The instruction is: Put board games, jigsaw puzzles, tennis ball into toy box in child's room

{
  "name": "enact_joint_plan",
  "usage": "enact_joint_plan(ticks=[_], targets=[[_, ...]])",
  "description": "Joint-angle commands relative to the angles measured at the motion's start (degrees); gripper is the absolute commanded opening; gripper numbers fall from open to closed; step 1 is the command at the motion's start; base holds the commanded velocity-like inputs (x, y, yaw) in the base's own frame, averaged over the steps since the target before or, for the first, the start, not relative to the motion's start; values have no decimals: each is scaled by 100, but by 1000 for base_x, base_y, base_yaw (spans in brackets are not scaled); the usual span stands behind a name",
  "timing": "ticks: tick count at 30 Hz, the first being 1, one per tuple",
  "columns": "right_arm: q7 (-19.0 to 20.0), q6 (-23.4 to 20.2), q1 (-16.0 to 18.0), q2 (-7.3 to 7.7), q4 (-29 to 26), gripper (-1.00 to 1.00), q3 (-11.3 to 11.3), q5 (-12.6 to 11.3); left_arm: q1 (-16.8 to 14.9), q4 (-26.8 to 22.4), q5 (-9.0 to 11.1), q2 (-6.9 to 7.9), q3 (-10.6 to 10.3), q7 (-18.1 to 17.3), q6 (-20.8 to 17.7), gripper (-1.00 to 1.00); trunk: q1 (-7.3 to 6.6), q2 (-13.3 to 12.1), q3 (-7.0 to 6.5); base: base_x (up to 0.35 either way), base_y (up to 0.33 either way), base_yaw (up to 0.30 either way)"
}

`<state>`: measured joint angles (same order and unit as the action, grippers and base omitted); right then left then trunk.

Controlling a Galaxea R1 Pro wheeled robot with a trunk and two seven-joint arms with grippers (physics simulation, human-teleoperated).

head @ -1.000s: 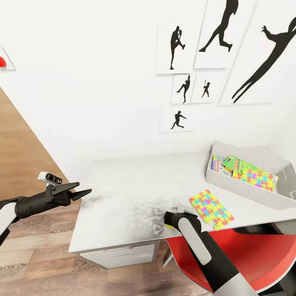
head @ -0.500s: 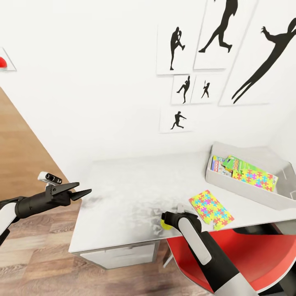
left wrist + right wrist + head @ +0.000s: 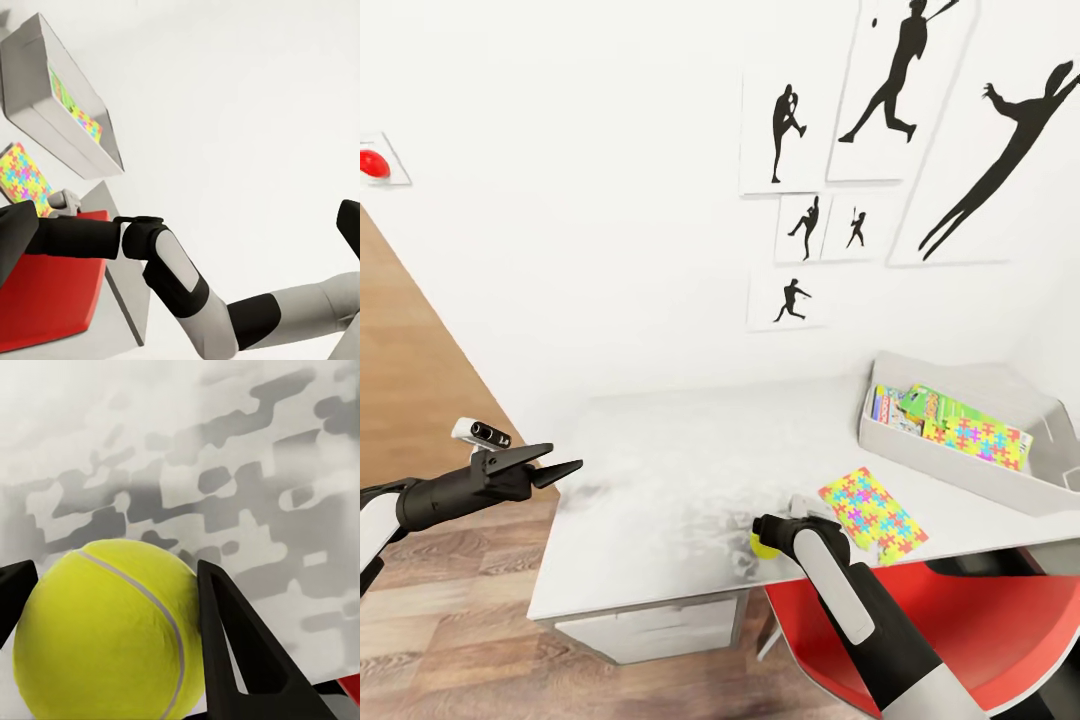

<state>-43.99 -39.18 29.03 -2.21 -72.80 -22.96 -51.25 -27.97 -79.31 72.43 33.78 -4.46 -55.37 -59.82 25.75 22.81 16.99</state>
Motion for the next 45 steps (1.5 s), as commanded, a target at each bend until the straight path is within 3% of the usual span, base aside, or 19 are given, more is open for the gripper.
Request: enact_joint_plan(ticks=[1,20,27,38,45], targets=[[-74,16,6,1,-6,-100,-7,-69,-7,3,8,6,-11,-18,-18,100,4,11,1,0,0,0],[16,14,4,17,-110,-100,-10,-78,-7,3,8,6,-11,-18,-18,100,4,11,-176,-32,-69,0],[962,-24,-89,71,-947,-100,27,-85,-7,3,8,6,-11,-18,-18,100,4,11,-242,-90,-166,0],[1545,-60,-77,137,-1333,-100,37,-147,-7,174,-1,6,4,-18,-18,100,4,11,-344,-24,-54,0],[2601,-63,-73,406,-1438,-100,261,-201,-7,179,-1,6,0,-18,-18,100,4,11,-410,0,0,0]])
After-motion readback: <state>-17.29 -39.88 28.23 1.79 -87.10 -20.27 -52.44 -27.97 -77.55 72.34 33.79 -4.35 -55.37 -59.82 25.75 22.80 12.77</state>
